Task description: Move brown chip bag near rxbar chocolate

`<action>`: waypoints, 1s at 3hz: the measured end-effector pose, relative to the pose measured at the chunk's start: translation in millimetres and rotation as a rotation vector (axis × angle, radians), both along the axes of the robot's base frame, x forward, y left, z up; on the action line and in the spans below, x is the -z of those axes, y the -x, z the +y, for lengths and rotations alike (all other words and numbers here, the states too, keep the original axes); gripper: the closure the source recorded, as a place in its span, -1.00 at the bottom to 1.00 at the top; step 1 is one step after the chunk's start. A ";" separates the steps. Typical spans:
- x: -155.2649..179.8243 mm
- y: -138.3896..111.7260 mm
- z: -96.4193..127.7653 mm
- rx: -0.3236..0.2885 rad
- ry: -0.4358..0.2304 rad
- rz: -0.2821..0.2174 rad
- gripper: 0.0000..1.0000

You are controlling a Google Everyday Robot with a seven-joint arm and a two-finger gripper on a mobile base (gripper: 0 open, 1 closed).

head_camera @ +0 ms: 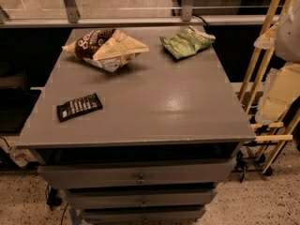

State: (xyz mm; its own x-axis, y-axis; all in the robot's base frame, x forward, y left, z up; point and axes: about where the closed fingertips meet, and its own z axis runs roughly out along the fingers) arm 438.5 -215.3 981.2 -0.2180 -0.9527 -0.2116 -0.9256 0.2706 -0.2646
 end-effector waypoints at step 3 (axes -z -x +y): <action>-19.3 -67.5 71.4 -0.099 -0.152 -0.084 -1.00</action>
Offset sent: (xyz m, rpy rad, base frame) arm 0.0759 0.0789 0.0188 0.2101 -0.0587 0.1019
